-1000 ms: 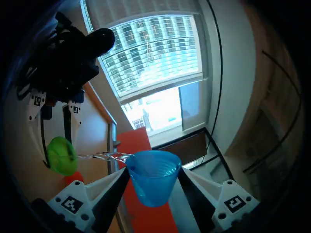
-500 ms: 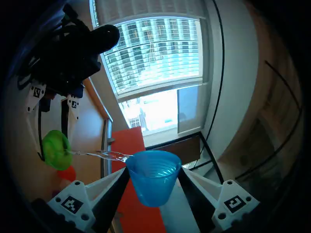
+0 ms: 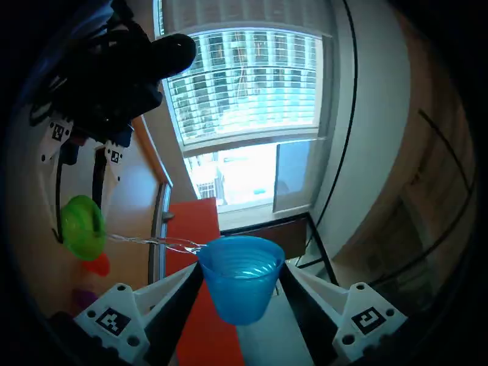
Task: Pour water
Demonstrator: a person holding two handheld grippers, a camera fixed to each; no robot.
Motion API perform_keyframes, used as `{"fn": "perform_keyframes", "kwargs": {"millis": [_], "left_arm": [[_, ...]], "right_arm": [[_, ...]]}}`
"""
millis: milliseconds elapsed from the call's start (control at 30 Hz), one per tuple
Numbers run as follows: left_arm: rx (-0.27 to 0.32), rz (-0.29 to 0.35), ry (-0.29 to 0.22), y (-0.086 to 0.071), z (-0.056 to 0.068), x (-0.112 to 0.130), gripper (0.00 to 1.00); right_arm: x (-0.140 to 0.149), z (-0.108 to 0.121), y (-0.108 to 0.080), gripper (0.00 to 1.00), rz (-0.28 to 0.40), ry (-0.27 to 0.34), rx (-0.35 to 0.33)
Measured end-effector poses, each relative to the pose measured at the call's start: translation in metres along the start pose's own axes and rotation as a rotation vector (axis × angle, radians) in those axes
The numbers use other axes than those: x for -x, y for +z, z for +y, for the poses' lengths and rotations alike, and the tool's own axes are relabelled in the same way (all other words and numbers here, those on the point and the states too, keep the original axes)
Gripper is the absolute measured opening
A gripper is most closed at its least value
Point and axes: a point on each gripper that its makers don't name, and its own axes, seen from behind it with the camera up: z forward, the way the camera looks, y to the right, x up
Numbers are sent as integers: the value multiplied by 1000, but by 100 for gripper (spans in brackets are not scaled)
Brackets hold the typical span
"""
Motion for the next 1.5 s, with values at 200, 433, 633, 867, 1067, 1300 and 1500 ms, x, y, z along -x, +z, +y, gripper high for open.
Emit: {"fn": "perform_keyframes", "kwargs": {"millis": [200, 433, 633, 867, 1067, 1300, 1500], "left_arm": [[1, 4, -3, 0, 1, -1, 85], [4, 4, -2, -2, 4, -3, 85], [3, 7, -3, 0, 2, -3, 85], [0, 12, -14, 3, 0, -5, 85], [3, 15, -16, 4, 0, -6, 85], [4, 16, -14, 4, 1, -7, 85], [3, 16, -14, 5, 2, -7, 85]], "right_arm": [[-1, 5, -2, 90, 1, -30, 9], [-4, 8, -2, 90, 2, -63, 20], [-6, 12, -3, 90, 4, -90, 28], [-8, 14, -3, 90, 5, -133, 36], [-10, 16, -3, 90, 7, -175, 44], [-13, 15, -4, 89, 7, -220, 50], [-20, 13, -5, 89, 14, -282, 58]]}}
